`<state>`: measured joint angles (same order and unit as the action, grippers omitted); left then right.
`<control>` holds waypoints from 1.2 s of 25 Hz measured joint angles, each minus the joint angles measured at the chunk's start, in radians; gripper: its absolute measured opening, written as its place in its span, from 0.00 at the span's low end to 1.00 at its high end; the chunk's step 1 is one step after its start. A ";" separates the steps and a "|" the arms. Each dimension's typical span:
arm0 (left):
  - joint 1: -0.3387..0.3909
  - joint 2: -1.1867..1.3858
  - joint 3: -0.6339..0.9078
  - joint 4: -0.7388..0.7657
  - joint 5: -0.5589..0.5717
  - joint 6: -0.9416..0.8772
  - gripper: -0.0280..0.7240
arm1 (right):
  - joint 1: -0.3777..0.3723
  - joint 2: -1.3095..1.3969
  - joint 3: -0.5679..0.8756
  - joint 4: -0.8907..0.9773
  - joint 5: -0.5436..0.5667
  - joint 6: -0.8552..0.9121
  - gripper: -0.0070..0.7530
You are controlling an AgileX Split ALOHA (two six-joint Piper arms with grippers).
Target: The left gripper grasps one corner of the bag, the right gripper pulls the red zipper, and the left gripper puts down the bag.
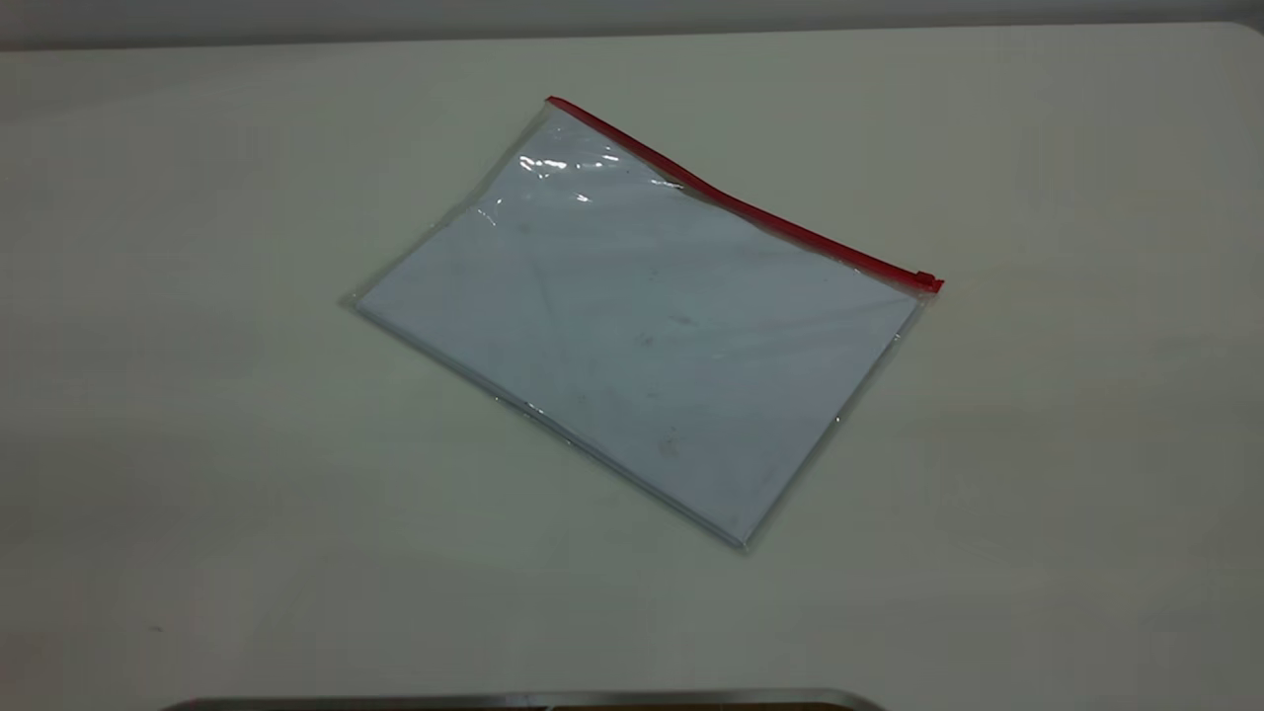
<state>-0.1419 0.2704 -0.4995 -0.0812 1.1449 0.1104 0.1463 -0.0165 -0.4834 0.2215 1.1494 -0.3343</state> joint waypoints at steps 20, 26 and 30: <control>0.005 -0.019 0.013 0.003 -0.016 0.006 0.81 | 0.000 0.000 0.000 0.002 0.000 0.001 0.77; 0.070 -0.153 0.013 0.004 -0.015 0.018 0.81 | 0.000 0.000 0.000 0.002 0.000 0.001 0.77; 0.071 -0.226 0.013 0.004 -0.014 0.018 0.81 | 0.000 0.000 0.000 0.002 0.000 0.001 0.77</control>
<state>-0.0706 0.0445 -0.4866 -0.0772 1.1306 0.1287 0.1463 -0.0165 -0.4834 0.2234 1.1494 -0.3331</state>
